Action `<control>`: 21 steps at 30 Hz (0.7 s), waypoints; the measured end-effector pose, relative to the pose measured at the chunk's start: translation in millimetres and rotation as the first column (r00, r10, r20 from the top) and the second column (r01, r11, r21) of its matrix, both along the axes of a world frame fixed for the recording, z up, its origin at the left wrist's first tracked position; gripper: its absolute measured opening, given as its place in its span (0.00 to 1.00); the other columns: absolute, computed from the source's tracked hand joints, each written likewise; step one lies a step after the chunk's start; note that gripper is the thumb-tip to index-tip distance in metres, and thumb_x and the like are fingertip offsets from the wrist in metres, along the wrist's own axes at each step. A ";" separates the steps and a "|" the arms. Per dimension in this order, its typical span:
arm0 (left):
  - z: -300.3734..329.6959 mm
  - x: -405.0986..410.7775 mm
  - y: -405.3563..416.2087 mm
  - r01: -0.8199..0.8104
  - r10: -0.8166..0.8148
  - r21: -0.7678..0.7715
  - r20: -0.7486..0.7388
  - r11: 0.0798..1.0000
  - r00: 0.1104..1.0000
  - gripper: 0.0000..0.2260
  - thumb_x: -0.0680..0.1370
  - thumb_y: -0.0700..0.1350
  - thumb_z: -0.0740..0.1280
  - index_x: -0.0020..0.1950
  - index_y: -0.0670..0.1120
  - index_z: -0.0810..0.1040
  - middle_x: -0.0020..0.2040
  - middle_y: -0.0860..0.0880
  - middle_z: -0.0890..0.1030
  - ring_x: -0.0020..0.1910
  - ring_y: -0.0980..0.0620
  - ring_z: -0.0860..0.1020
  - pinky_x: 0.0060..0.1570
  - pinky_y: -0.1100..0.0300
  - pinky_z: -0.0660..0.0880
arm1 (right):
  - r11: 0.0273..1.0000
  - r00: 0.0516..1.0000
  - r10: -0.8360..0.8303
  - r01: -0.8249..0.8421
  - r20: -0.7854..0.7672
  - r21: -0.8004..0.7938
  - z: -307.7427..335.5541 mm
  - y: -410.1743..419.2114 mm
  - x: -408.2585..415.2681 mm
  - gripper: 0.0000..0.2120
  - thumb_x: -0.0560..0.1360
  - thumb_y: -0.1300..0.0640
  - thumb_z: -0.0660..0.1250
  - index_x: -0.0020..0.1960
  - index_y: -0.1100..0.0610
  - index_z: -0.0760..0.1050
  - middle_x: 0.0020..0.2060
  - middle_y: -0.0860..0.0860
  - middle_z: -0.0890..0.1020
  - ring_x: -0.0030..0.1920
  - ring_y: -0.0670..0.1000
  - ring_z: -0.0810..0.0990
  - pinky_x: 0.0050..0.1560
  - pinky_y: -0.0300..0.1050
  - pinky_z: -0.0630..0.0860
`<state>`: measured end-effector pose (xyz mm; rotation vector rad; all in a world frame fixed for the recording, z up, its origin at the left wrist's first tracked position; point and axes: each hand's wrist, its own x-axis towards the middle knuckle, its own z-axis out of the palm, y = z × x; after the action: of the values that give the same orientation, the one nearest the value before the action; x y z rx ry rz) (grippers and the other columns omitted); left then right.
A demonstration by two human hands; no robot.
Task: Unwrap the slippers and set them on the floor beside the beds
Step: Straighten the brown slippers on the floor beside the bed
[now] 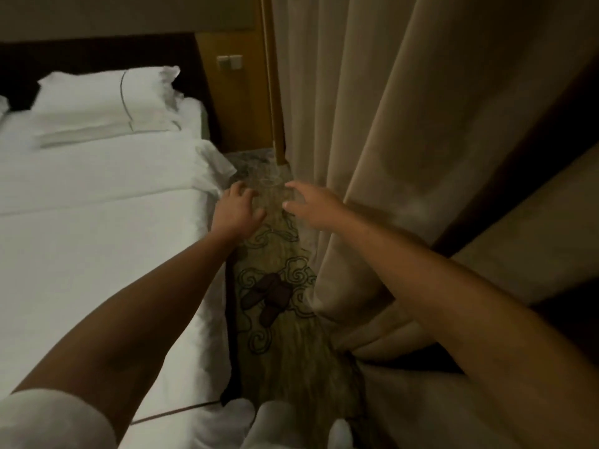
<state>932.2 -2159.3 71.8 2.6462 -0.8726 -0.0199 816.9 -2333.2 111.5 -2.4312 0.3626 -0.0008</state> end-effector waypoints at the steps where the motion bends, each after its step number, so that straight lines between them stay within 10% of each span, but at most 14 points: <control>1: -12.4 8.6 0.2 -0.043 0.043 0.020 -0.029 0.999 0.999 0.23 0.76 0.55 0.66 0.68 0.46 0.75 0.73 0.41 0.68 0.70 0.38 0.68 0.66 0.43 0.71 | 1.000 0.999 0.025 -0.025 -0.025 0.010 -12.1 -5.9 19.6 0.30 0.77 0.40 0.64 0.77 0.47 0.64 0.74 0.53 0.70 0.71 0.54 0.71 0.67 0.50 0.70; 21: -187.5 153.7 -45.6 -0.171 0.244 0.245 -0.309 0.954 0.919 0.24 0.78 0.55 0.64 0.72 0.48 0.71 0.75 0.43 0.66 0.71 0.40 0.68 0.66 0.43 0.72 | 0.986 0.921 -0.017 0.080 -0.389 0.148 -243.6 -149.0 232.6 0.30 0.75 0.42 0.64 0.75 0.46 0.66 0.73 0.53 0.71 0.70 0.55 0.71 0.60 0.44 0.69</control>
<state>1085.8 -2204.9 -115.7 2.7998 -0.4940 -0.5253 1049.6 -2482.2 -132.1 -2.2518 0.5759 0.4774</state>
